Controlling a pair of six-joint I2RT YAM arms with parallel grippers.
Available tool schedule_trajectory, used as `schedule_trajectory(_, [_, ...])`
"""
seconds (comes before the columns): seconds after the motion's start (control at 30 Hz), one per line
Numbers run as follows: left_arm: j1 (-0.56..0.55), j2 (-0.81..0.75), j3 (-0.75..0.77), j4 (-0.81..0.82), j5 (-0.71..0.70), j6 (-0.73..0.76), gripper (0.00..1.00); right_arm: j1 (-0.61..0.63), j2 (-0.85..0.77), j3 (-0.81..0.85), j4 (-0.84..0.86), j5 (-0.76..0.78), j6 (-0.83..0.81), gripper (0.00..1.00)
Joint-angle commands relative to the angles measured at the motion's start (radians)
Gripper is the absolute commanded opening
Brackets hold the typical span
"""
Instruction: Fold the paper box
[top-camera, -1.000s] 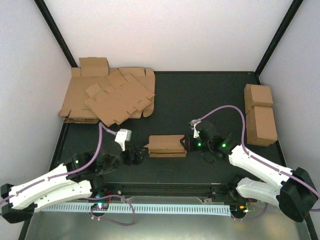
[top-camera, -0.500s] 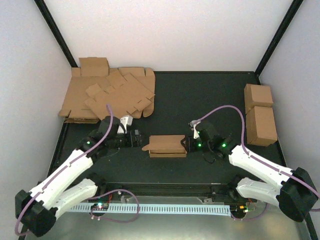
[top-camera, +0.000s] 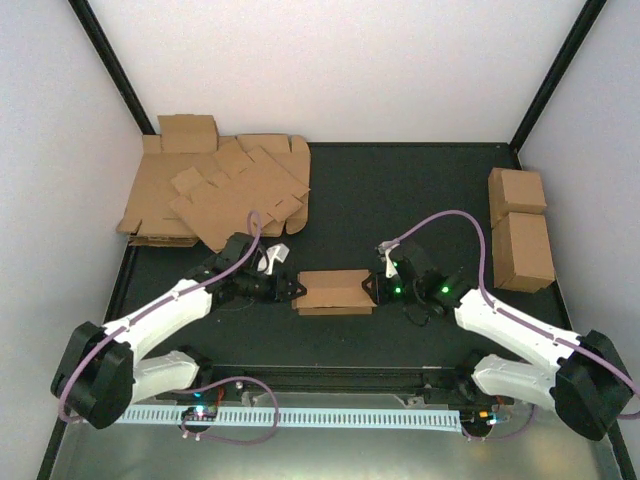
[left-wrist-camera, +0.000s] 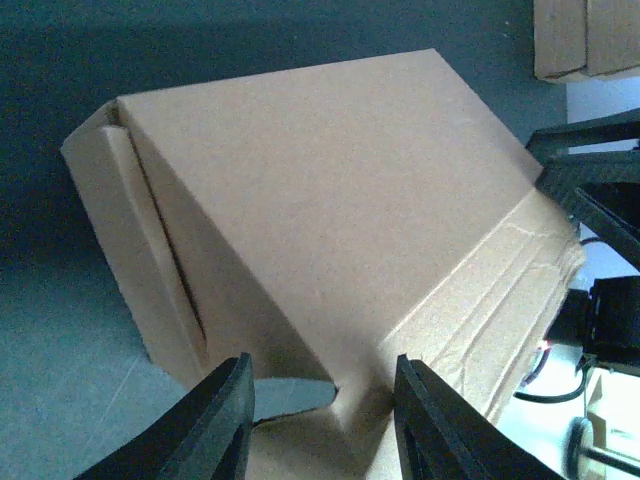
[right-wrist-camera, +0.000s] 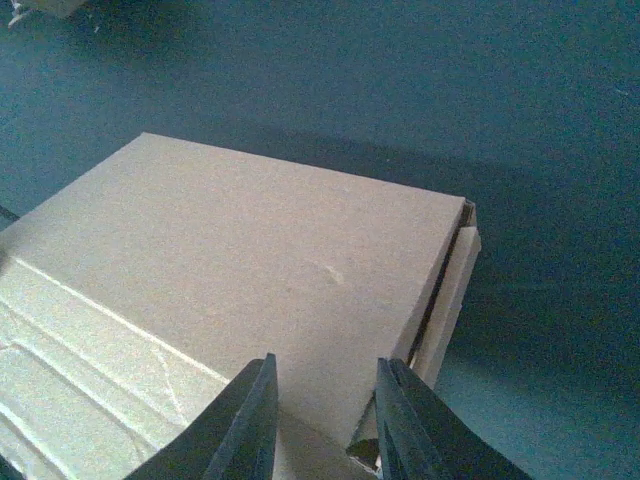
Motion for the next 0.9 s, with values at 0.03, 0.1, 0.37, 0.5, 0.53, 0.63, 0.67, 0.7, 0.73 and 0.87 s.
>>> schedule_trajectory(0.03, [0.006, 0.043, -0.022, 0.084, 0.060, 0.026, 0.37, -0.003, 0.016, -0.031, 0.013, -0.012, 0.001, 0.30])
schedule_trajectory(0.1, [0.006, 0.057, -0.031, 0.100, 0.077, 0.022, 0.36, -0.004, 0.016, -0.030, 0.010, -0.011, 0.000, 0.30])
schedule_trajectory(0.37, [0.007, 0.075, -0.070, 0.191, 0.119, -0.039, 0.38, -0.005, 0.014, -0.010, 0.006, -0.017, 0.005, 0.35])
schedule_trajectory(0.5, [0.006, 0.091, -0.074, 0.176, 0.088, -0.034, 0.46, -0.004, 0.019, -0.005, 0.006, -0.011, 0.008, 0.39])
schedule_trajectory(0.53, [0.007, 0.090, -0.076, 0.173, 0.077, -0.033, 0.48, -0.004, 0.019, -0.005, 0.006, -0.011, 0.008, 0.39])
schedule_trajectory(0.63, [0.006, 0.084, -0.089, 0.194, 0.061, -0.048, 0.56, -0.005, 0.020, -0.003, 0.006, -0.013, 0.008, 0.39])
schedule_trajectory(0.67, [0.008, 0.080, -0.097, 0.210, 0.059, -0.061, 0.59, -0.004, 0.019, -0.003, 0.007, -0.013, 0.008, 0.39])
schedule_trajectory(0.7, [0.008, 0.078, -0.102, 0.224, 0.060, -0.071, 0.61, -0.004, 0.020, -0.003, 0.007, -0.014, 0.008, 0.39])
schedule_trajectory(0.73, [0.008, 0.078, -0.106, 0.233, 0.059, -0.081, 0.63, -0.004, 0.020, -0.002, 0.008, -0.014, 0.008, 0.39])
schedule_trajectory(0.87, [0.008, 0.080, -0.125, 0.294, 0.078, -0.124, 0.66, -0.004, 0.023, -0.002, 0.013, -0.022, 0.009, 0.39])
